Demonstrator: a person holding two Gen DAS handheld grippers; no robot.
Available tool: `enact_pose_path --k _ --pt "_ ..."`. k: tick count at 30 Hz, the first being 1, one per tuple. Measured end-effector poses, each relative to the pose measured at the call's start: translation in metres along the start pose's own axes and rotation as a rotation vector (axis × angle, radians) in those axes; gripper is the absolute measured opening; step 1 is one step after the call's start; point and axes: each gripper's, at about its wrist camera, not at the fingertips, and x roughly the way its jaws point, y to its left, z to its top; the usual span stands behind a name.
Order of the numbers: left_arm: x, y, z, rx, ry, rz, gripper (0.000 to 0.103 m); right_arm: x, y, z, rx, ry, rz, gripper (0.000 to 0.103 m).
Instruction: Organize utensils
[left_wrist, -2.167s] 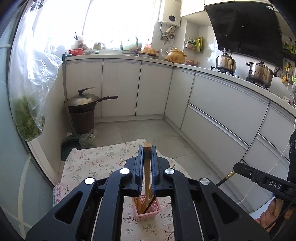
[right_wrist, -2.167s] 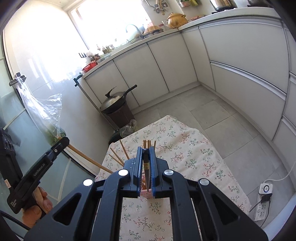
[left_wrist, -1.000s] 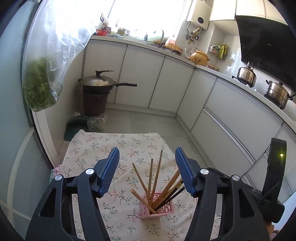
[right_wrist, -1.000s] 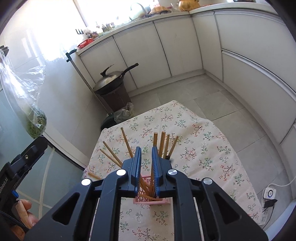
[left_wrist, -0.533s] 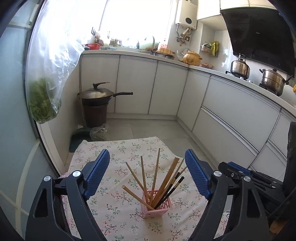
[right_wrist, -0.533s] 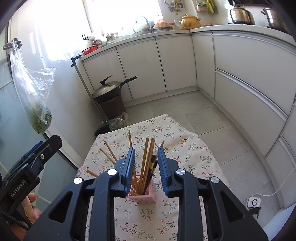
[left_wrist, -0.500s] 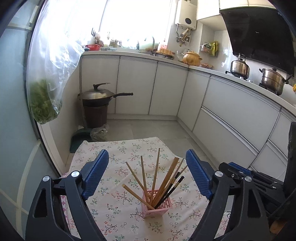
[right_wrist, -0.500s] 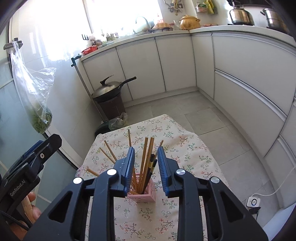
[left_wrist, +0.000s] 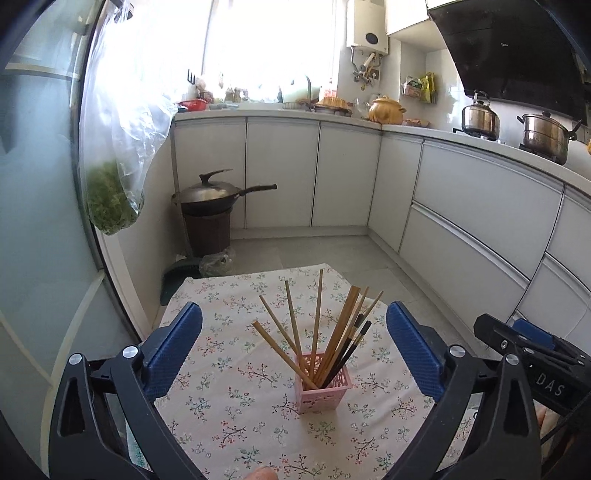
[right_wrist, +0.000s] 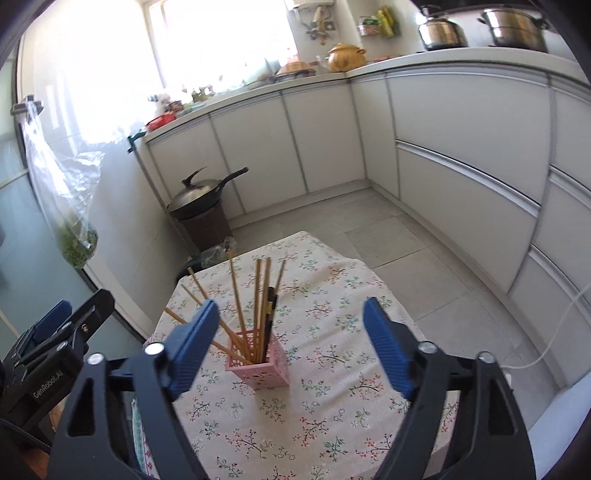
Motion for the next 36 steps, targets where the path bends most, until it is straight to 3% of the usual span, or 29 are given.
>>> enact_pose_path --k 2,3,6,10,19,36 --pt "-0.010 -0.004 -0.004 -0.015 -0.080 0.009 0.096 -0.006 -0.008 -0.004 0.010 -0.030 -0.026 0.097" --pt "-0.013 -0.006 -0.006 -0.023 -0.099 0.019 0.096 -0.009 -0.012 -0.006 0.012 -0.051 -0.040 0.097" --pt "-0.004 -0.016 -0.010 -0.001 -0.011 0.051 0.096 -0.011 -0.022 -0.011 -0.008 -0.090 -0.118 0.097" --pt "0.004 -0.031 -0.021 0.012 -0.022 0.079 0.096 -0.010 -0.038 -0.020 -0.007 -0.135 -0.175 0.097" --pt "0.026 -0.063 -0.034 0.088 0.013 0.057 0.096 0.009 -0.064 -0.026 0.005 -0.095 -0.190 0.097" --pt "0.047 -0.074 -0.042 0.103 0.047 0.009 0.096 0.022 -0.075 -0.032 0.004 -0.083 -0.223 0.097"
